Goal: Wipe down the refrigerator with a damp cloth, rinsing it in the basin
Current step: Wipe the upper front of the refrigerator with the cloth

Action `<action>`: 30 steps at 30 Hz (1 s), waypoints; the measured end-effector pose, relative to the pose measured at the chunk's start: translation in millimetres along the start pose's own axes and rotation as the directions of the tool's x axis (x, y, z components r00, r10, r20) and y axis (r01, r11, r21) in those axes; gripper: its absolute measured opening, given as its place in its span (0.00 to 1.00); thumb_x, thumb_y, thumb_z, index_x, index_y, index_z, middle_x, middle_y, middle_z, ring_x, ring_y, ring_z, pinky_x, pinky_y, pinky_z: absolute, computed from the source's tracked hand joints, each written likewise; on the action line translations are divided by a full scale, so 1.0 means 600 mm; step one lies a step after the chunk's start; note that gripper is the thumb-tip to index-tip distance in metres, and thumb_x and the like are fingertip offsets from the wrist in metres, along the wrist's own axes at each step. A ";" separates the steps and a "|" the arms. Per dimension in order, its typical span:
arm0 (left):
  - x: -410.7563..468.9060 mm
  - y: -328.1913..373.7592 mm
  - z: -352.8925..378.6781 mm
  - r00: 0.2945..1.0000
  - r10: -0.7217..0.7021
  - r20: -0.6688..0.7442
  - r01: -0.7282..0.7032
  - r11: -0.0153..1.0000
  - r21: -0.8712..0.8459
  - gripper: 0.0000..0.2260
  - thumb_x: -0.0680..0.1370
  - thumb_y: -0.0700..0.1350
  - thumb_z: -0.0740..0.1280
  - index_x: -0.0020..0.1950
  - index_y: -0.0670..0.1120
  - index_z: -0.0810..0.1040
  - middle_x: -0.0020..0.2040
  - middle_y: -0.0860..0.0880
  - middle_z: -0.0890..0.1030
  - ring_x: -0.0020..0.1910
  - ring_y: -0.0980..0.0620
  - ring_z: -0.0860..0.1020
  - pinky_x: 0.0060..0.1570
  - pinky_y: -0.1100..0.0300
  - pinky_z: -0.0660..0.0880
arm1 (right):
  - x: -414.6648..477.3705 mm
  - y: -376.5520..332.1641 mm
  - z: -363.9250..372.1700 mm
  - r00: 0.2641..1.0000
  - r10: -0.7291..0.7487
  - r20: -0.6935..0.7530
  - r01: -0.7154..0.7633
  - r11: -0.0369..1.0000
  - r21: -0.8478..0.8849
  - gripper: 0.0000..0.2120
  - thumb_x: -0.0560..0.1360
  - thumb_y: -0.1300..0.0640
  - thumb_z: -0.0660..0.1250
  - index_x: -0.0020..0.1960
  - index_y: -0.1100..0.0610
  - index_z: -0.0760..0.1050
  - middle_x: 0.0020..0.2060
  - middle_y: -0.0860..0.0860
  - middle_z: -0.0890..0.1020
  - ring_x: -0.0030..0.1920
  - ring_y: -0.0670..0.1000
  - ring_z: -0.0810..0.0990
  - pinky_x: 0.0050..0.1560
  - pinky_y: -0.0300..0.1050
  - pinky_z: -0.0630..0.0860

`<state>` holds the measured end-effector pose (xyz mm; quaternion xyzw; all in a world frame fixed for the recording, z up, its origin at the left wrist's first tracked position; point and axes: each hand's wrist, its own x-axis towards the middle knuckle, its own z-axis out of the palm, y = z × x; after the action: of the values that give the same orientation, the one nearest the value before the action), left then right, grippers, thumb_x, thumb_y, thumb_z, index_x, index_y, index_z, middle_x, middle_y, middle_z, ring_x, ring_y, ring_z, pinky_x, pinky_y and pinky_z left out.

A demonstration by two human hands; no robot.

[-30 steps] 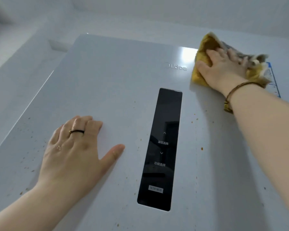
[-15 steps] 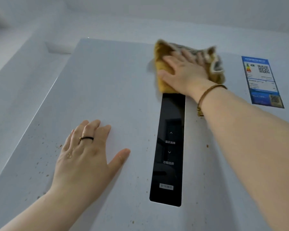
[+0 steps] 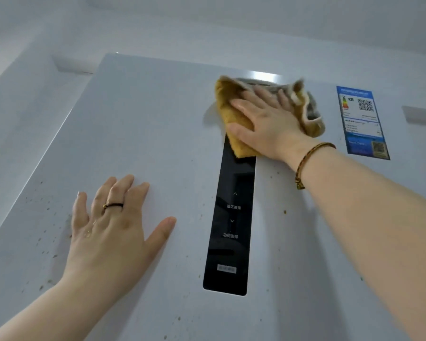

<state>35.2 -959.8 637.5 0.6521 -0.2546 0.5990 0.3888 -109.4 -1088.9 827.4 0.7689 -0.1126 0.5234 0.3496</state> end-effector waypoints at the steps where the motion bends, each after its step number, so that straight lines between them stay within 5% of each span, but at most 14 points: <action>1: 0.000 0.000 0.000 1.000 0.001 0.006 -0.001 1.000 0.011 0.37 0.68 0.66 0.46 0.65 0.44 0.70 0.69 0.44 0.68 0.71 0.43 0.60 0.69 0.48 0.45 | -0.003 0.027 -0.003 0.990 0.137 -0.027 -0.136 0.991 0.008 0.26 0.79 0.41 0.48 0.74 0.47 0.52 0.75 0.46 0.50 0.75 0.49 0.43 0.72 0.53 0.36; 4: 0.005 -0.002 -0.001 0.999 0.007 0.043 -0.009 0.999 0.034 0.32 0.70 0.64 0.50 0.61 0.42 0.73 0.64 0.41 0.73 0.68 0.41 0.66 0.67 0.54 0.42 | -0.019 0.071 -0.005 0.849 0.522 -0.082 -0.515 0.852 0.092 0.26 0.79 0.42 0.46 0.75 0.50 0.52 0.75 0.50 0.52 0.75 0.54 0.45 0.72 0.59 0.39; 7: 0.008 0.002 -0.008 0.996 0.067 0.063 -0.069 0.997 0.030 0.26 0.72 0.59 0.54 0.58 0.41 0.73 0.60 0.38 0.75 0.63 0.45 0.61 0.66 0.61 0.38 | -0.023 0.046 0.005 0.793 0.606 -0.068 -0.600 0.795 0.085 0.27 0.79 0.43 0.43 0.75 0.52 0.49 0.75 0.52 0.51 0.75 0.57 0.44 0.71 0.64 0.38; 11: -0.001 0.024 -0.004 0.993 0.120 -0.005 -0.120 0.990 -0.075 0.28 0.70 0.60 0.52 0.63 0.46 0.70 0.64 0.43 0.73 0.63 0.51 0.58 0.65 0.66 0.32 | -0.042 -0.010 0.018 0.985 0.155 -0.072 -0.154 0.988 0.017 0.26 0.79 0.42 0.45 0.75 0.48 0.50 0.76 0.48 0.49 0.75 0.52 0.41 0.71 0.57 0.34; 13: -0.003 0.035 0.004 0.990 0.103 -0.096 -0.116 0.984 -0.132 0.34 0.67 0.64 0.47 0.66 0.48 0.68 0.68 0.48 0.68 0.67 0.54 0.54 0.62 0.69 0.27 | -0.054 -0.008 0.015 0.995 -0.099 -0.015 0.099 0.995 0.003 0.26 0.78 0.40 0.47 0.74 0.45 0.50 0.75 0.45 0.48 0.75 0.48 0.40 0.70 0.51 0.31; 15: -0.002 0.038 0.009 0.988 0.082 -0.133 -0.099 0.987 -0.129 0.37 0.65 0.66 0.45 0.67 0.49 0.68 0.70 0.50 0.65 0.69 0.54 0.52 0.61 0.70 0.25 | -0.054 0.019 0.006 0.987 -0.156 0.027 0.156 0.988 -0.015 0.29 0.75 0.37 0.46 0.74 0.44 0.50 0.75 0.45 0.48 0.75 0.47 0.40 0.70 0.48 0.32; 19: -0.002 0.036 0.013 0.992 0.077 -0.104 -0.088 0.990 -0.107 0.35 0.68 0.65 0.45 0.65 0.48 0.70 0.68 0.49 0.68 0.70 0.49 0.58 0.64 0.68 0.29 | -0.053 0.128 -0.007 0.980 0.200 -0.005 -0.200 0.980 -0.021 0.31 0.75 0.36 0.44 0.74 0.46 0.51 0.75 0.46 0.49 0.75 0.48 0.43 0.72 0.50 0.37; 24: 0.001 0.031 0.013 0.996 0.065 -0.061 -0.073 0.989 -0.132 0.32 0.70 0.64 0.46 0.62 0.46 0.74 0.65 0.46 0.72 0.67 0.46 0.62 0.67 0.61 0.37 | -0.067 0.221 -0.016 0.782 0.622 -0.044 -0.618 0.782 0.076 0.25 0.79 0.43 0.46 0.74 0.50 0.53 0.75 0.50 0.53 0.75 0.54 0.46 0.72 0.59 0.41; 28: 0.001 0.038 0.016 0.994 0.077 -0.083 -0.083 0.994 -0.076 0.32 0.70 0.65 0.48 0.61 0.45 0.74 0.63 0.43 0.73 0.65 0.44 0.62 0.66 0.61 0.39 | -0.025 0.196 -0.015 0.596 0.802 -0.031 -0.792 0.594 0.141 0.26 0.79 0.44 0.43 0.75 0.53 0.52 0.75 0.53 0.53 0.74 0.58 0.45 0.70 0.66 0.40; 30: 0.001 0.040 0.016 0.995 0.063 -0.083 -0.069 0.995 -0.076 0.35 0.69 0.67 0.47 0.62 0.45 0.73 0.65 0.44 0.72 0.67 0.43 0.62 0.67 0.59 0.40 | -0.006 0.167 -0.012 0.629 0.776 -0.051 -0.766 0.629 0.129 0.27 0.79 0.43 0.43 0.75 0.52 0.52 0.75 0.53 0.54 0.74 0.59 0.45 0.69 0.66 0.39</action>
<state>21.9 -980.9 643.2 0.6029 -0.2837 0.6267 0.4040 -170.1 -1157.8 868.0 0.6347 -0.3879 0.6656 0.0604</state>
